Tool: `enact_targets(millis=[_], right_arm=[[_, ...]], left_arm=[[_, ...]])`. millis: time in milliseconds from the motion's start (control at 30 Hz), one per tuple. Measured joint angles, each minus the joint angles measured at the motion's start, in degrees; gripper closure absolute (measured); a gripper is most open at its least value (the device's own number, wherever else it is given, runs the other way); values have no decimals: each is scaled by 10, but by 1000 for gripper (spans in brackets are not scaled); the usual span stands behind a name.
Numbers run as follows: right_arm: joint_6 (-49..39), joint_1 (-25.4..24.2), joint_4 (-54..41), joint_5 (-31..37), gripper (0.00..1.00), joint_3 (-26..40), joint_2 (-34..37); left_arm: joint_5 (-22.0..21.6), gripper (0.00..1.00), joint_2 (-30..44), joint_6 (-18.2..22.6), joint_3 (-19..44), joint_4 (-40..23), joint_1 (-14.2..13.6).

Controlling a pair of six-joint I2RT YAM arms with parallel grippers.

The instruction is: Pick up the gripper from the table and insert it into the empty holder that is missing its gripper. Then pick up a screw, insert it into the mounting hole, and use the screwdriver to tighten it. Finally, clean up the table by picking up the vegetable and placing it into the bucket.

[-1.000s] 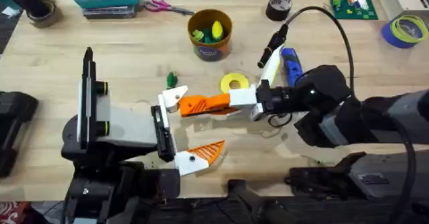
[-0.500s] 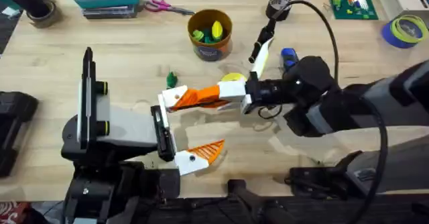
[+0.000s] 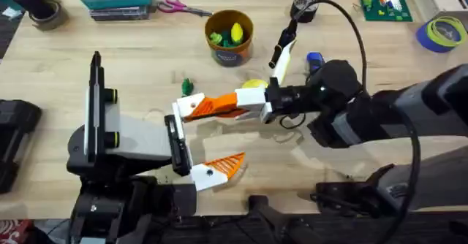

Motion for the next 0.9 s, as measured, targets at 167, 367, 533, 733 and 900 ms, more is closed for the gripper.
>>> enact_targets(millis=[167, 367, 533, 733, 900], right_arm=[[0, 0, -1, -4, 993, 3, 0], [0, 0, -7, -13, 993, 14, 4], [0, -1, -4, -22, 993, 26, 19], [0, -2, -4, -26, 993, 34, 25], [0, -2, -4, -26, 993, 34, 25]], left_arm=[[0, 15, 0, 0, 0, 0, 0], [-1, 15, 0, 4, 0, 0, 2], [-5, 15, 0, 4, 0, 0, 4], [-7, 15, 0, 4, 0, 1, 6], [-7, 15, 0, 4, 0, 1, 6]])
